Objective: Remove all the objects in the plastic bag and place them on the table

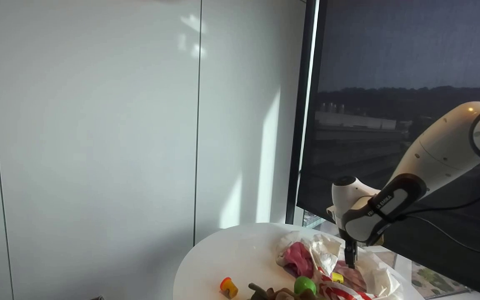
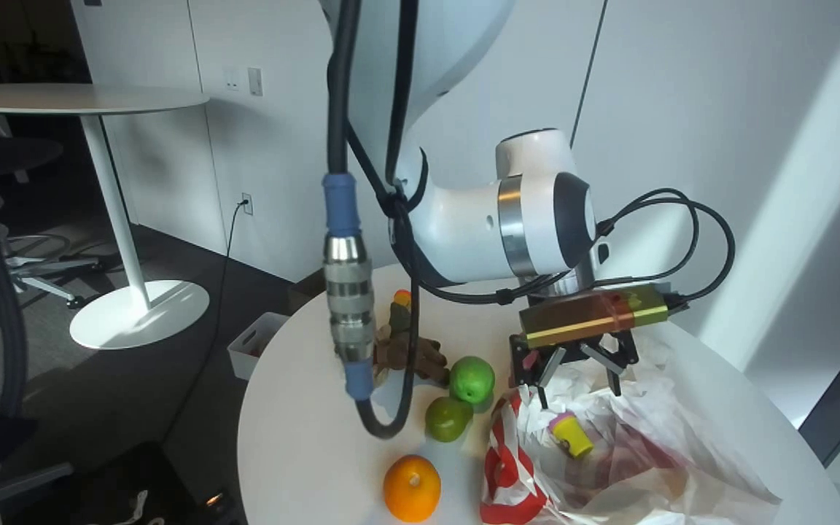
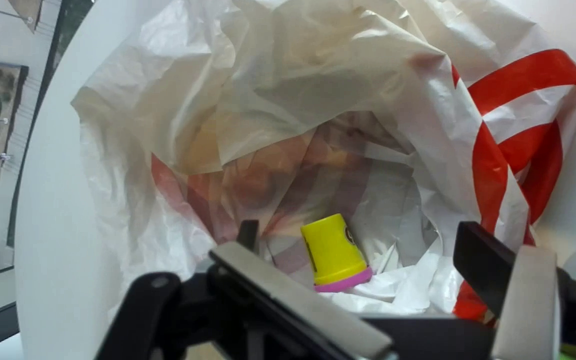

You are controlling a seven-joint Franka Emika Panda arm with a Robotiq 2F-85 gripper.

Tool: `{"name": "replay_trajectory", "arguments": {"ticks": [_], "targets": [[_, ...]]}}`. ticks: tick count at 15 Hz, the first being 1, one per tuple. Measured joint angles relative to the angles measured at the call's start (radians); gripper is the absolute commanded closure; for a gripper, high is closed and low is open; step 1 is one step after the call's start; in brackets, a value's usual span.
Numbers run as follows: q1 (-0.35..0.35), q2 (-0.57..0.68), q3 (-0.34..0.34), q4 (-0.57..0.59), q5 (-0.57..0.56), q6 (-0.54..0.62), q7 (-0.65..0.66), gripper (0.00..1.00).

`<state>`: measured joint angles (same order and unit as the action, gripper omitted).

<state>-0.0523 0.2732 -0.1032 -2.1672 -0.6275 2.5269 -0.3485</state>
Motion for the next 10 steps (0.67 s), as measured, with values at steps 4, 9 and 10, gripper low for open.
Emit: {"name": "replay_trajectory", "arguments": {"ticks": [4, 9, 10], "targets": [[-0.016, 0.136, -0.033, 0.056, -0.058, 0.13, 0.06, 0.0], [-0.015, 0.267, -0.023, 0.109, -0.06, 0.217, 0.066, 0.0], [-0.014, 0.282, -0.018, 0.116, -0.06, 0.228, 0.066, 0.0]]}}
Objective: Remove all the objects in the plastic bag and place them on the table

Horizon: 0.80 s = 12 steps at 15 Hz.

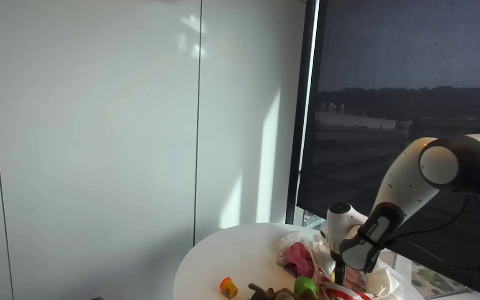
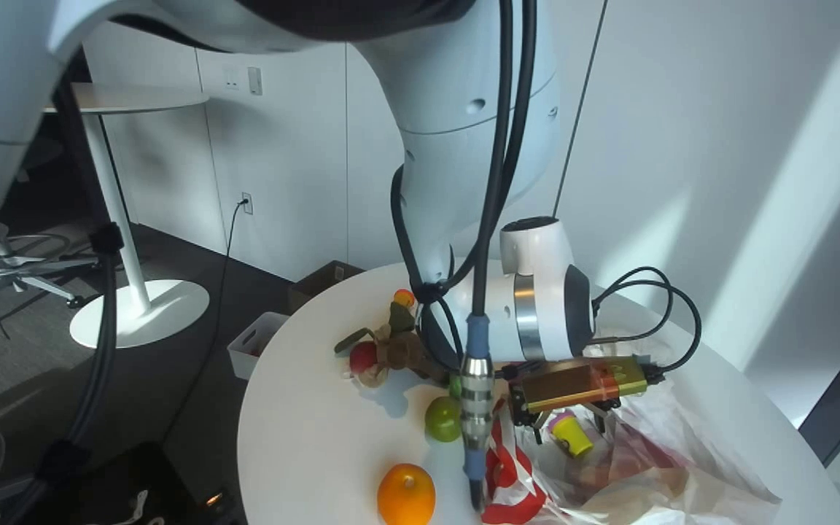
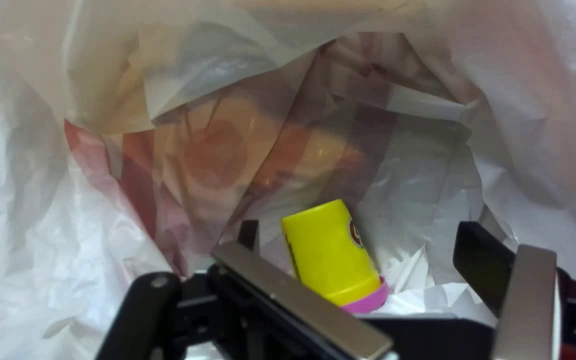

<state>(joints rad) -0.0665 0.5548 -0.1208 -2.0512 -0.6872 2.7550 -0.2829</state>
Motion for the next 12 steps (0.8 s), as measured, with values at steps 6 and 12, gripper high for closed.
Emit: {"name": "replay_trajectory", "arguments": {"ticks": [6, 12], "targets": [[-0.01, 0.046, 0.023, 0.05, 0.018, 0.023, -0.042, 0.0], [-0.167, 0.078, 0.175, 0.061, 0.249, 0.022, -0.311, 0.51]]}}
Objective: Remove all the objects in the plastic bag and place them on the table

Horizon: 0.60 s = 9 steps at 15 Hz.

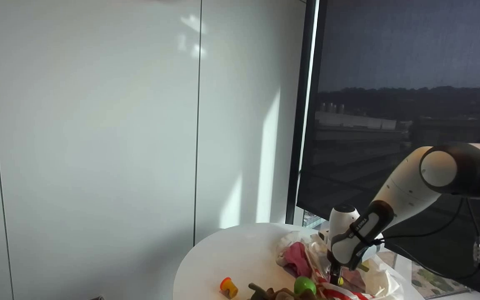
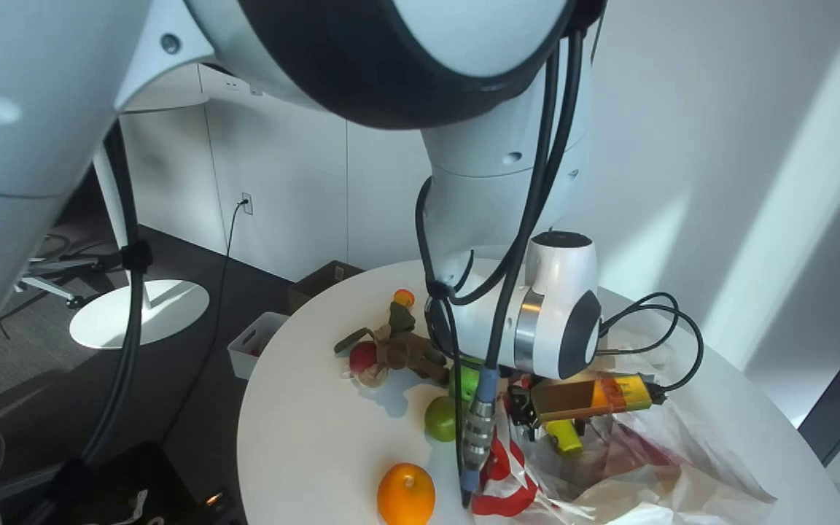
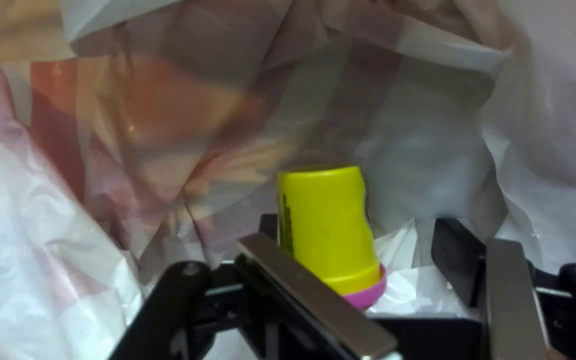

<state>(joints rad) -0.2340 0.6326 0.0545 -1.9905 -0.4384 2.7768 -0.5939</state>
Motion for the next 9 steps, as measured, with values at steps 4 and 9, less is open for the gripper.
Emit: {"name": "replay_trajectory", "arguments": {"ticks": [4, 9], "targets": [[-0.085, 0.001, 0.087, -0.006, 0.116, 0.001, -0.175, 0.78], [-0.091, -0.05, 0.095, -0.055, 0.152, 0.004, -0.237, 0.78]]}}
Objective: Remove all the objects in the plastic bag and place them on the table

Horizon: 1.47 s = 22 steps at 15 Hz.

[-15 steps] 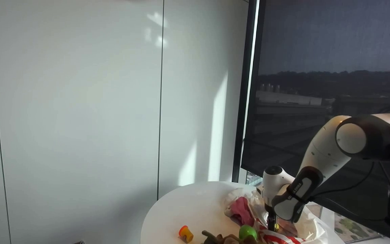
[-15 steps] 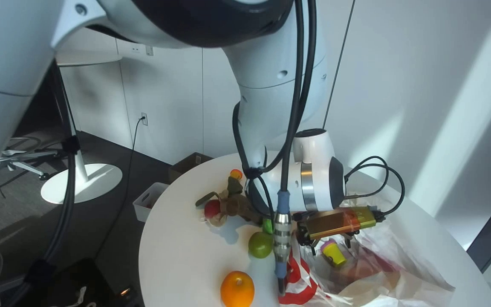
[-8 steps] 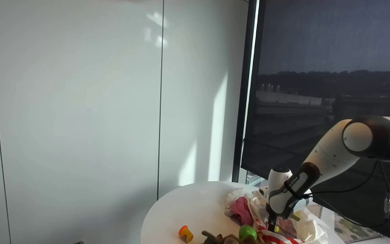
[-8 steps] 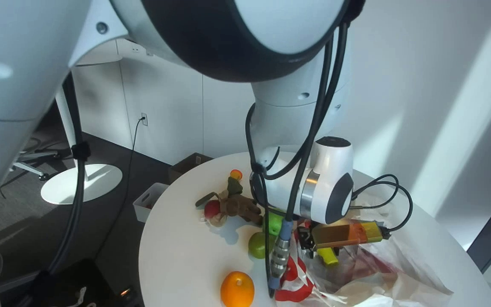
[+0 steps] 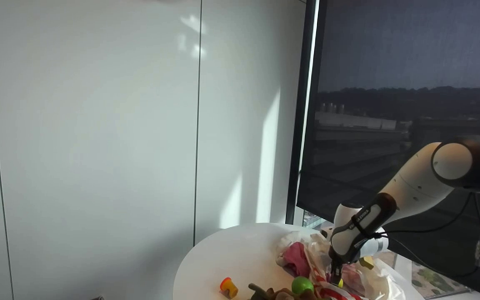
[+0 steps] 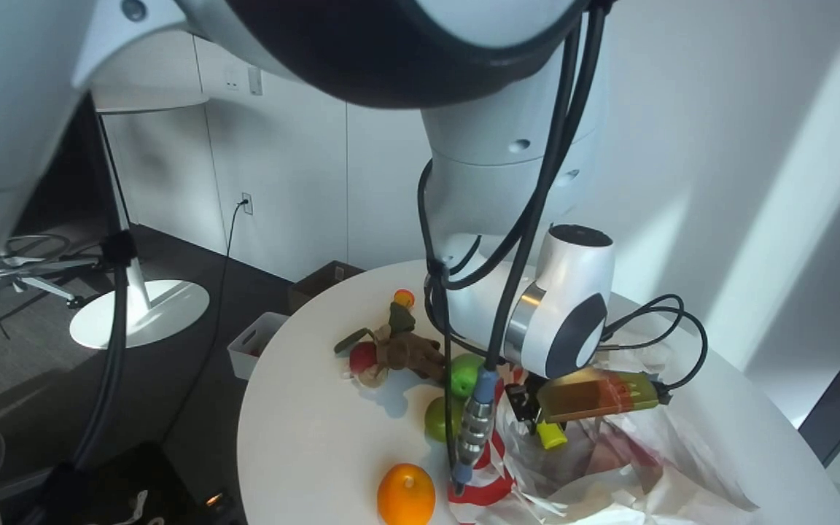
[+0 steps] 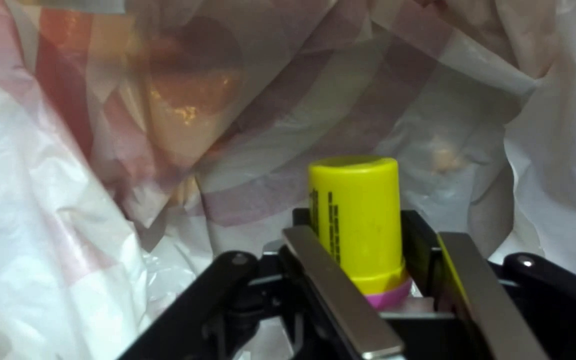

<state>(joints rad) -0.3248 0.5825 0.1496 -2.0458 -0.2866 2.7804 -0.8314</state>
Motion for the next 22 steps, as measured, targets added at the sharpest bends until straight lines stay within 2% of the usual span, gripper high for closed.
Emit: {"name": "replay_trajectory", "arguments": {"ticks": [2, 5, 7, 8, 11, 13, 18, 22], "targets": [[0.013, -0.055, -0.026, -0.04, 0.0, -0.008, 0.011, 0.78], [0.104, -0.179, -0.153, -0.114, -0.066, -0.048, 0.119, 0.78], [0.18, -0.274, -0.238, -0.16, -0.166, -0.14, 0.227, 0.78], [0.197, -0.322, -0.242, -0.187, -0.182, -0.213, 0.233, 0.78], [0.225, -0.443, -0.185, -0.275, -0.143, -0.396, 0.147, 0.78], [0.254, -0.495, -0.141, -0.332, -0.091, -0.448, 0.076, 0.78], [0.332, -0.501, -0.063, -0.412, 0.088, -0.471, -0.11, 0.78], [0.347, -0.462, -0.033, -0.435, 0.327, -0.391, -0.309, 0.78]]}}
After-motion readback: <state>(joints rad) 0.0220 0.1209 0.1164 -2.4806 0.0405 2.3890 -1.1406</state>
